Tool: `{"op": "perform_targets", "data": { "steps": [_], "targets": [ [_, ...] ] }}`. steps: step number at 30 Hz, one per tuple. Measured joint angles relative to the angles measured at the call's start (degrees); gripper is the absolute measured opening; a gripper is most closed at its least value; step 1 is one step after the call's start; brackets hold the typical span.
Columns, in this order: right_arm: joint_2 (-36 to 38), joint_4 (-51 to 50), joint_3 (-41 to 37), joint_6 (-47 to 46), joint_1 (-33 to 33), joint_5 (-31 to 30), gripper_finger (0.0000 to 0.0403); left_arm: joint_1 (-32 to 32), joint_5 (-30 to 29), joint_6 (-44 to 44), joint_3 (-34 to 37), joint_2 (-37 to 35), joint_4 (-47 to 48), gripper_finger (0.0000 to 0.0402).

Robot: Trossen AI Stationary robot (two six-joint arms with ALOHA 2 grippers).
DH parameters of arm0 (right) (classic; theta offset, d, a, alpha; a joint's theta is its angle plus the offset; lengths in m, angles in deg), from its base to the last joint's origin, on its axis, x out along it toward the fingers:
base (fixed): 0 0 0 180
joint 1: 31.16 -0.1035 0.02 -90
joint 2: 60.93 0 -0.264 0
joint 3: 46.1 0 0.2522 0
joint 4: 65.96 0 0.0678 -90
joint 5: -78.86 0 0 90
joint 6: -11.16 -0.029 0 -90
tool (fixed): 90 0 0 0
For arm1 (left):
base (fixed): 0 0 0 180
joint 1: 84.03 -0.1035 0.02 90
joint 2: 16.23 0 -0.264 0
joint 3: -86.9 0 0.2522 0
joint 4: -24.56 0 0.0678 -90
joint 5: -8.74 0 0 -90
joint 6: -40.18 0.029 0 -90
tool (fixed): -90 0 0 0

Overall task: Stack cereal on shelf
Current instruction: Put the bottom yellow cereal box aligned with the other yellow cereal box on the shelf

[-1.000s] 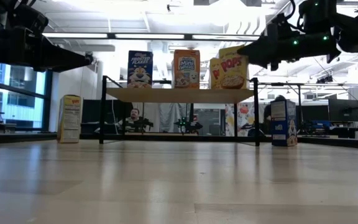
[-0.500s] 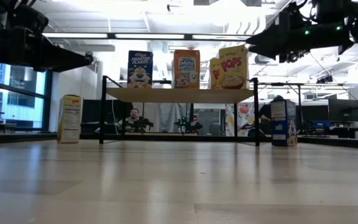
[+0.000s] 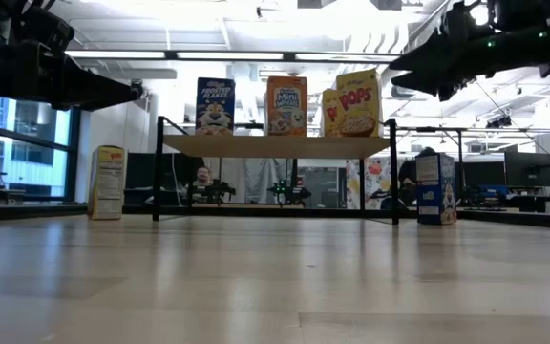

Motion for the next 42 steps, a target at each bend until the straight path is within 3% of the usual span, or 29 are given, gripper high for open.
{"op": "perform_targets", "data": {
  "steps": [9,16,25,42],
  "targets": [
    [-3.4,-0.5,-0.6,-1.7,-10.2,-10.8,0.0246,0.0,0.0,0.0,0.0,0.0,0.0,0.0229],
    [-9.7,4.8,-0.6,-2.0,-14.1,-17.0,0.0246,0.0,0.0,0.0,0.0,0.0,0.0,0.0229],
    [-15.6,8.5,-0.6,-2.6,-14.5,-20.4,0.0246,0.0,0.0,0.0,0.0,0.0,0.0,0.0229],
    [-16.0,8.4,-0.6,-1.9,-12.7,-24.5,0.0246,0.0,0.0,0.0,0.0,0.0,0.0,0.0229]
  ]
}}
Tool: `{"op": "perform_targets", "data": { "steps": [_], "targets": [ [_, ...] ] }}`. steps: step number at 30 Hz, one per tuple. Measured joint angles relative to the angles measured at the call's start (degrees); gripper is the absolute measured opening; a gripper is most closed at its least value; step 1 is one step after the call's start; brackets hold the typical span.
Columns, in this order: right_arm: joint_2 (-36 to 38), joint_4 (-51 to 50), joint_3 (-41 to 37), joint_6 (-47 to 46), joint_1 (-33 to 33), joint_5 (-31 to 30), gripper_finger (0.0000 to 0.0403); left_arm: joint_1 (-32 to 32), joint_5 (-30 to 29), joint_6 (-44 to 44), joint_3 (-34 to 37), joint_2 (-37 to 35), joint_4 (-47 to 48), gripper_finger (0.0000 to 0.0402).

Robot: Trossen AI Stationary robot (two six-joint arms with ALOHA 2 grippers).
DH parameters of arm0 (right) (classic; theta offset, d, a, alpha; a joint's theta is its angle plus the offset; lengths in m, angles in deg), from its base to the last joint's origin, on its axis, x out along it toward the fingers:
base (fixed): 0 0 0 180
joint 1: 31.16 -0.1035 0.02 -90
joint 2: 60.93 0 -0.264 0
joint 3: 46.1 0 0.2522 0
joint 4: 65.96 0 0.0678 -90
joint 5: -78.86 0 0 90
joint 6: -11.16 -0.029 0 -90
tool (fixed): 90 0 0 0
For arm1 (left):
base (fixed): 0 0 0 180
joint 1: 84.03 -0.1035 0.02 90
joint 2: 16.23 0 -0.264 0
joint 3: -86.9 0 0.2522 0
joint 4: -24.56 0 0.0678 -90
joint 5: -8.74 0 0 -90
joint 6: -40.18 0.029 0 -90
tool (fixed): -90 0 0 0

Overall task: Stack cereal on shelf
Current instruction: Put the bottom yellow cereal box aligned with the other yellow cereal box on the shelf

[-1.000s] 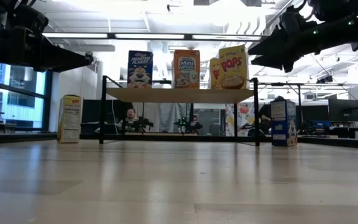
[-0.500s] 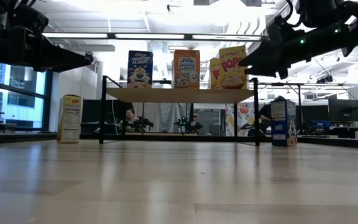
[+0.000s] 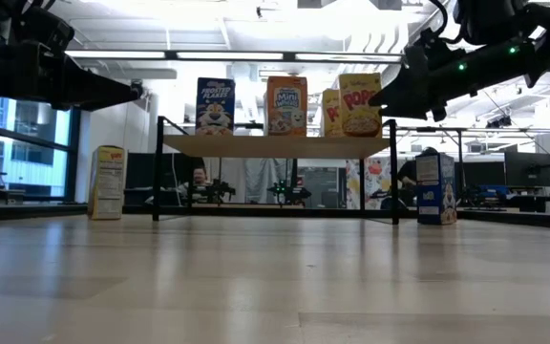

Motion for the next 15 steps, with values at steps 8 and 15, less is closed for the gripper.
{"op": "perform_targets", "data": {
  "steps": [8,15],
  "targets": [
    [0.0,0.4,0.0,0.1,0.2,-1.6,0.0246,0.0,0.0,0.0,0.0,0.0,0.0,0.0229],
    [1.3,-2.9,0.0,-2.7,0.2,0.0,0.0246,0.0,0.0,0.0,0.0,0.0,0.0,0.0229]
  ]
}}
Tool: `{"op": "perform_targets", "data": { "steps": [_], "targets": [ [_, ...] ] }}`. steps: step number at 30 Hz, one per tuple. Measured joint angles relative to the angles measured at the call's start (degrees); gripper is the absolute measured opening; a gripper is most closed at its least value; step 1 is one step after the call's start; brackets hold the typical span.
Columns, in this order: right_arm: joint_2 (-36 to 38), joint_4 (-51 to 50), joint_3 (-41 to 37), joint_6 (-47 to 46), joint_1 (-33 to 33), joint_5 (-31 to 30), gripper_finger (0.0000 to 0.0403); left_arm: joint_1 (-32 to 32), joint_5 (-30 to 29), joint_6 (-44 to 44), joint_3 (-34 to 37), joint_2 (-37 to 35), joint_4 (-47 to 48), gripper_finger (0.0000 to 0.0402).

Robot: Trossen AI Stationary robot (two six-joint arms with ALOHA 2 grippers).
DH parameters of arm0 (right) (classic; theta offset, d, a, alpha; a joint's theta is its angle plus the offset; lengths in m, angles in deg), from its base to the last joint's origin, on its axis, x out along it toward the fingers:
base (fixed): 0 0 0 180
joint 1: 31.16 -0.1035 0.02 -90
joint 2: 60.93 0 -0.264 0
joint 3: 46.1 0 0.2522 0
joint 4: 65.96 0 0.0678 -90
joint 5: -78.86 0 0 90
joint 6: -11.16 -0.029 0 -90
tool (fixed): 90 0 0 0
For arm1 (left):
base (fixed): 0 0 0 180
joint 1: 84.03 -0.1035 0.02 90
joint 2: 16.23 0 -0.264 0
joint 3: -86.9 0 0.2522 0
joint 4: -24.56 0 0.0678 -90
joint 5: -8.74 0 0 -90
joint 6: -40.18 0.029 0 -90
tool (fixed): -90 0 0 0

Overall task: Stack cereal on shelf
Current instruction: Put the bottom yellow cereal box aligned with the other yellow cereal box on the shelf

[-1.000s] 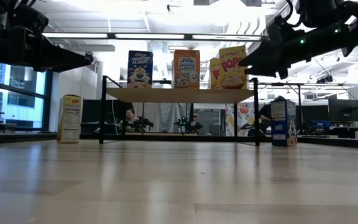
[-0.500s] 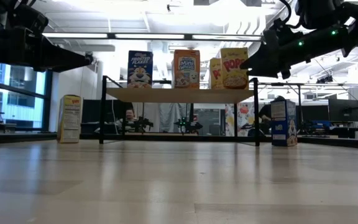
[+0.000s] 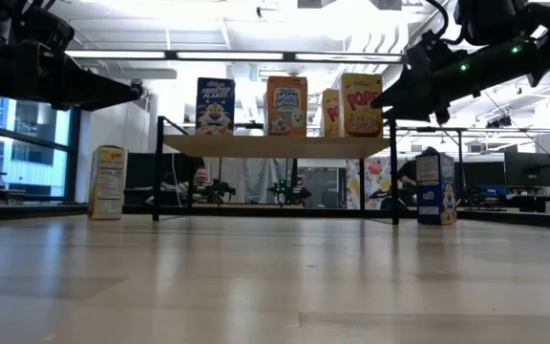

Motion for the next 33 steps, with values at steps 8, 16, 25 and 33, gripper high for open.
{"op": "perform_targets", "data": {
  "steps": [8,16,25,33],
  "targets": [
    [6.7,-4.9,0.0,0.3,-2.3,-3.7,0.0246,0.0,0.0,0.0,0.0,0.0,0.0,0.0229],
    [8.4,-5.1,0.0,1.8,-2.2,-8.8,0.0246,0.0,0.0,0.0,0.0,0.0,0.0,0.0229],
    [3.2,1.7,0.0,2.9,-2.2,-10.3,0.0246,0.0,0.0,0.0,0.0,0.0,0.0,0.0229],
    [0.5,4.3,0.0,1.6,-2.2,-8.9,0.0246,0.0,0.0,0.0,0.0,0.0,0.0,0.0229]
  ]
}}
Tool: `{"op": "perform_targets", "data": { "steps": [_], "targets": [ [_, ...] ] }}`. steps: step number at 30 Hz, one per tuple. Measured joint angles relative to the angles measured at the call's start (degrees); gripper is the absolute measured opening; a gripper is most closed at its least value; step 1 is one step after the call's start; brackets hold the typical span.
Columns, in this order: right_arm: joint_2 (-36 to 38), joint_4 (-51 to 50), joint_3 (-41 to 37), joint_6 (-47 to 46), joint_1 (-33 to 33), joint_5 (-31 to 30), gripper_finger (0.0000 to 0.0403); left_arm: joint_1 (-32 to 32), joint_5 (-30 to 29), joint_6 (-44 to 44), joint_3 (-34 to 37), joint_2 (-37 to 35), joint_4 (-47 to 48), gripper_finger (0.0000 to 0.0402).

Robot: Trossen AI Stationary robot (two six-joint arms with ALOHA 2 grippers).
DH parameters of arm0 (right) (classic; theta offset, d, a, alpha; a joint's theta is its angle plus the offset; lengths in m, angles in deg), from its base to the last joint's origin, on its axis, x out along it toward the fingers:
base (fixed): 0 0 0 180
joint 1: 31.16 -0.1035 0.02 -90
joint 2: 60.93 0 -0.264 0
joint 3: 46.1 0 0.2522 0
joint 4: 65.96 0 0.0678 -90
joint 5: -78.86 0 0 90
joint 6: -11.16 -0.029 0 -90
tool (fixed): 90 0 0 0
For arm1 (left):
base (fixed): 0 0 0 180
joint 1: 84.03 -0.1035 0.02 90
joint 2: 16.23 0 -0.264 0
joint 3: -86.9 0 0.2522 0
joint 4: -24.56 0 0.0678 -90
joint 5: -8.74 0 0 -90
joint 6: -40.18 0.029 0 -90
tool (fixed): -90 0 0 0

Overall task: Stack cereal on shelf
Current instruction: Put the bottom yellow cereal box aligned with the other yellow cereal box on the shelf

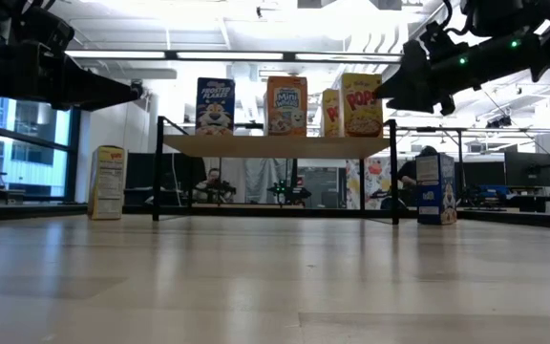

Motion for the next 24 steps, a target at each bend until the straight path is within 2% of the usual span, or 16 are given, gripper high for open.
{"op": "perform_targets", "data": {
  "steps": [10,24],
  "targets": [
    [-3.3,4.5,0.0,0.2,0.0,1.7,0.0246,0.0,0.0,0.0,0.0,0.0,0.0,0.0229],
    [-3.7,6.6,0.0,1.7,0.9,3.0,0.0246,0.0,0.0,0.0,0.0,0.0,0.0,0.0229]
  ]
}}
